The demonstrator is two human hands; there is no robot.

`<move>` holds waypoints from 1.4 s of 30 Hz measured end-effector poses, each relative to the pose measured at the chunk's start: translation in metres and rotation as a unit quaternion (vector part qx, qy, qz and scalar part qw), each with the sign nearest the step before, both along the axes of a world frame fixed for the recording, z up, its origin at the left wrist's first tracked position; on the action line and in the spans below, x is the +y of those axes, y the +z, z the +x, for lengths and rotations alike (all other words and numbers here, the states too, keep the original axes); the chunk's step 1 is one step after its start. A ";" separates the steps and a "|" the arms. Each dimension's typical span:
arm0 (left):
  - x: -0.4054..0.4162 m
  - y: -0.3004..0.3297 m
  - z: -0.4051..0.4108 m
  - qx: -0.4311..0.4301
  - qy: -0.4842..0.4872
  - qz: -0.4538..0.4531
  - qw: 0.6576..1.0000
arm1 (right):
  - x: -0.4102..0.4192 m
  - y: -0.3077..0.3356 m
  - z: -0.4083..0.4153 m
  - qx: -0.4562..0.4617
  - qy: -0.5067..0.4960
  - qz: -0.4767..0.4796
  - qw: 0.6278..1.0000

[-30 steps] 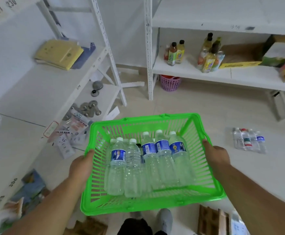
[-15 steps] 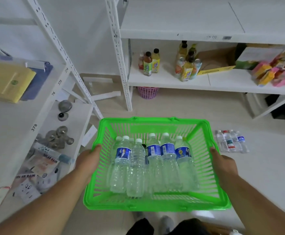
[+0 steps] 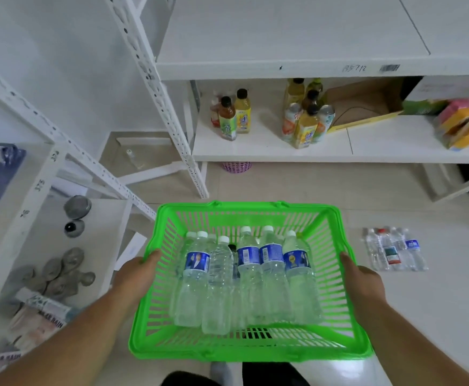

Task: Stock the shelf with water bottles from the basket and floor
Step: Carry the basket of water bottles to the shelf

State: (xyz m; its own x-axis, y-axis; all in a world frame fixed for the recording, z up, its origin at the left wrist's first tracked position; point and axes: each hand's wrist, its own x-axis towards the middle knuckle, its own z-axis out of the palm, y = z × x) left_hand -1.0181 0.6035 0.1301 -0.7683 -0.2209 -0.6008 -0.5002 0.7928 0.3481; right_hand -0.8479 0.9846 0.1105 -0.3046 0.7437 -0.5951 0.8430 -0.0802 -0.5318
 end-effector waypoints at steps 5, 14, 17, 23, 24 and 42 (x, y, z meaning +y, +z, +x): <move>0.025 -0.048 -0.054 -0.019 -0.005 -0.009 1.000 | 0.024 -0.041 -0.055 -0.008 -0.008 -0.011 1.000; 0.057 -0.175 -0.147 -0.031 0.012 0.022 0.999 | 0.049 -0.159 -0.140 -0.014 -0.027 -0.028 0.999; 0.065 -0.237 -0.181 -0.028 0.006 0.018 0.999 | 0.055 -0.216 -0.171 -0.017 -0.036 -0.031 0.999; 0.074 -0.357 -0.229 -0.029 0.006 0.024 0.999 | 0.067 -0.329 -0.224 -0.032 -0.042 -0.032 0.998; 0.076 -0.374 -0.236 -0.026 0.009 0.030 0.999 | 0.070 -0.347 -0.232 -0.034 -0.042 -0.034 0.998; 0.104 -0.542 -0.308 0.016 0.035 0.077 0.996 | 0.102 -0.521 -0.303 -0.025 -0.052 -0.041 0.997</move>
